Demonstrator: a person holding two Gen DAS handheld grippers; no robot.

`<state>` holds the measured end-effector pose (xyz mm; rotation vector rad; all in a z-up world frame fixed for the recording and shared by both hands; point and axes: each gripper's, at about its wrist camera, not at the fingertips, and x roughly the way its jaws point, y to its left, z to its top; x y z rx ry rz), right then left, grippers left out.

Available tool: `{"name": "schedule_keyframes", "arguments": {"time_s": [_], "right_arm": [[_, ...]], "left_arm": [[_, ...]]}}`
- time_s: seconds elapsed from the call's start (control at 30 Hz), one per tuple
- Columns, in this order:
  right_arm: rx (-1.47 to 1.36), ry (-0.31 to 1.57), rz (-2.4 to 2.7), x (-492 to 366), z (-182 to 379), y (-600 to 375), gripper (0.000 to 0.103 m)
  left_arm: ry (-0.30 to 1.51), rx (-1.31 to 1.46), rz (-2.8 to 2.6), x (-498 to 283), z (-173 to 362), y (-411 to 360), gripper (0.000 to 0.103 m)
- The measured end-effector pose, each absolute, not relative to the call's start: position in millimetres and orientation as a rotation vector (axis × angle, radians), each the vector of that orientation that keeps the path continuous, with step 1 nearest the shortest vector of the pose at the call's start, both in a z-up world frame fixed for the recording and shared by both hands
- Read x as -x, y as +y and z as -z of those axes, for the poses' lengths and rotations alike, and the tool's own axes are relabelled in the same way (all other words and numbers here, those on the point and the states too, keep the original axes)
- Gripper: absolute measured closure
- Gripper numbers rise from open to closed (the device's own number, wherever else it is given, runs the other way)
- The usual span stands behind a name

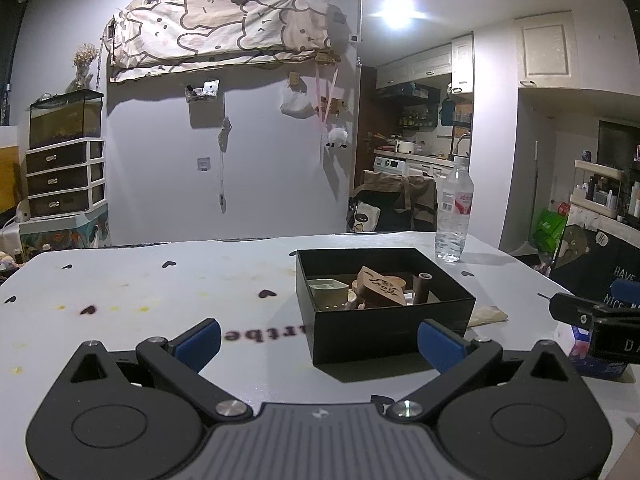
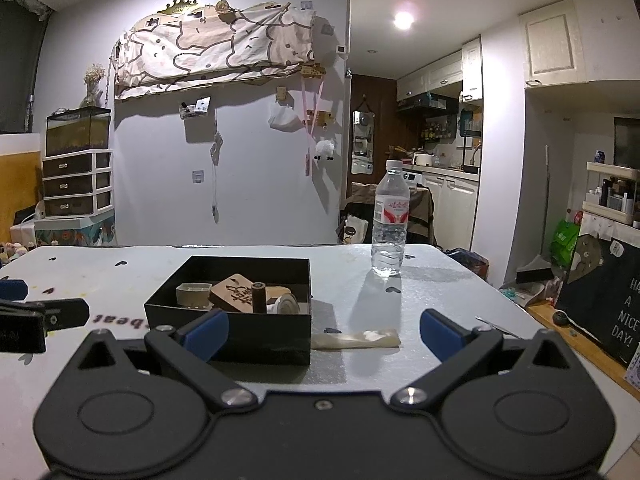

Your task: Organize rigid objects

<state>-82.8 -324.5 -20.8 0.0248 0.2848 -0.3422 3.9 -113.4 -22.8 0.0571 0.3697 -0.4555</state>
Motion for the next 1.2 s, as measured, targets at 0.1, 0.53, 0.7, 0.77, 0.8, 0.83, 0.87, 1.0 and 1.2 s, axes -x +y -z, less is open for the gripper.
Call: {"name": "schedule_keyframes", "arguments": {"time_s": [0.1,0.53,0.7,0.77,0.8,0.83,0.87,1.0,1.2], "right_arm": [[-0.025,0.285,0.342,82.8,20.9,-324.7,0.0],[-0.022,0.279,0.342,84.5,21.0,-324.7,0.0],[-0.022,0.276,0.344,85.7,20.4,-324.0,0.0],[-0.023,0.277,0.345,85.9,20.5,-324.2,0.0],[-0.024,0.277,0.345,86.2,20.5,-324.4,0.0],[-0.025,0.277,0.345,86.1,20.0,-324.6,0.0],[-0.026,0.276,0.345,86.4,20.1,-324.9,0.0],[-0.025,0.276,0.344,86.3,20.1,-325.2,0.0],[-0.026,0.275,0.346,86.8,19.4,-325.3,0.0]], "left_arm": [[0.371,-0.055,0.455,-4.1,22.9,-113.3,0.0],[0.371,-0.055,0.455,-4.0,22.7,-113.0,0.0],[0.371,-0.056,0.455,-4.1,22.8,-112.9,0.0],[0.371,-0.056,0.455,-4.1,22.7,-113.0,0.0],[0.372,-0.056,0.454,-4.0,22.8,-113.0,0.0],[0.371,-0.057,0.454,-4.0,22.8,-112.9,0.0],[0.371,-0.056,0.454,-4.1,22.7,-113.0,0.0],[0.371,-0.056,0.455,-4.0,22.7,-112.9,0.0],[0.371,-0.057,0.454,-4.0,22.6,-112.9,0.0]]}}
